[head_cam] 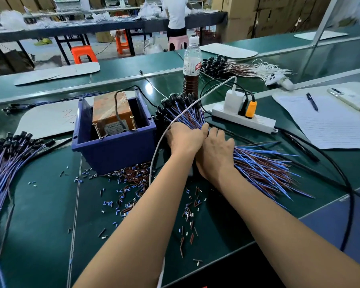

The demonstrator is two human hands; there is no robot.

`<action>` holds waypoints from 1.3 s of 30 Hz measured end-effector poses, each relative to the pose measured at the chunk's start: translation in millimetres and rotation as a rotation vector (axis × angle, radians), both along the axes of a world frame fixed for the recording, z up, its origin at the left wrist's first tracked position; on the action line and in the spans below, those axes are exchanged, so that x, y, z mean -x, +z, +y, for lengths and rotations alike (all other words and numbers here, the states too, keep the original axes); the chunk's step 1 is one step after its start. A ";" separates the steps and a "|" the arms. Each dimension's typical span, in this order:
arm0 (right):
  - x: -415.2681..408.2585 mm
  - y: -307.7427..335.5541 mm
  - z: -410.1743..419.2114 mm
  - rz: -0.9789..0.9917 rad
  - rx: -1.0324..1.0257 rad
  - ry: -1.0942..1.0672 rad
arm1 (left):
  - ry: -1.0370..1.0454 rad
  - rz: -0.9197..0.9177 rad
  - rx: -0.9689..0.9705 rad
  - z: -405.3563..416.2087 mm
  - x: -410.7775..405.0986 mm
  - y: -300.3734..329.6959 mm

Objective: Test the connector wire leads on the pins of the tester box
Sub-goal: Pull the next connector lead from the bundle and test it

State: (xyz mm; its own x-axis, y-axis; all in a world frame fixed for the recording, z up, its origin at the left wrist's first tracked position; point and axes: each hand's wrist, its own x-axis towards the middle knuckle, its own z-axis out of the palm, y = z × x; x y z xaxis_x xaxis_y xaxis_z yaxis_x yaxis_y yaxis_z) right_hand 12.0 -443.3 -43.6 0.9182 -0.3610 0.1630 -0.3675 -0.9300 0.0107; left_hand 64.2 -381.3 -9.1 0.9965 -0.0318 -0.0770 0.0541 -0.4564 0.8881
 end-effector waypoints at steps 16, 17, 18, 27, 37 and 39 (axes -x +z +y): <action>22.7 77.2 75.4 -0.709 -0.205 0.299 | -0.501 0.010 0.036 137.5 40.6 39.7; 23.2 78.6 88.0 -0.690 -0.284 0.403 | -0.427 -0.136 0.000 154.2 43.0 36.1; 22.3 77.5 102.8 -0.640 -0.359 0.503 | -0.322 -0.300 -0.046 174.1 45.6 31.0; -19.1 26.1 248.0 0.126 -0.511 0.923 | 0.626 -0.494 -0.665 316.9 14.9 -14.8; -32.6 11.4 288.9 0.196 -0.239 0.870 | 0.525 -0.176 -1.046 350.2 -68.2 -25.7; -32.8 12.4 288.2 0.209 -0.256 0.864 | 0.492 -0.171 -1.097 349.7 -77.5 -25.2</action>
State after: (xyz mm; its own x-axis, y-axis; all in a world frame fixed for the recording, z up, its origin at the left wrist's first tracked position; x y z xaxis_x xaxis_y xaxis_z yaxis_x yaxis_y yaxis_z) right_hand 44.9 -155.0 -31.2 0.8871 0.4608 -0.0262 0.4411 -0.8633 -0.2454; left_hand 141.7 -31.6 -34.3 0.8838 0.3526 0.3076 0.3532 -0.9339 0.0557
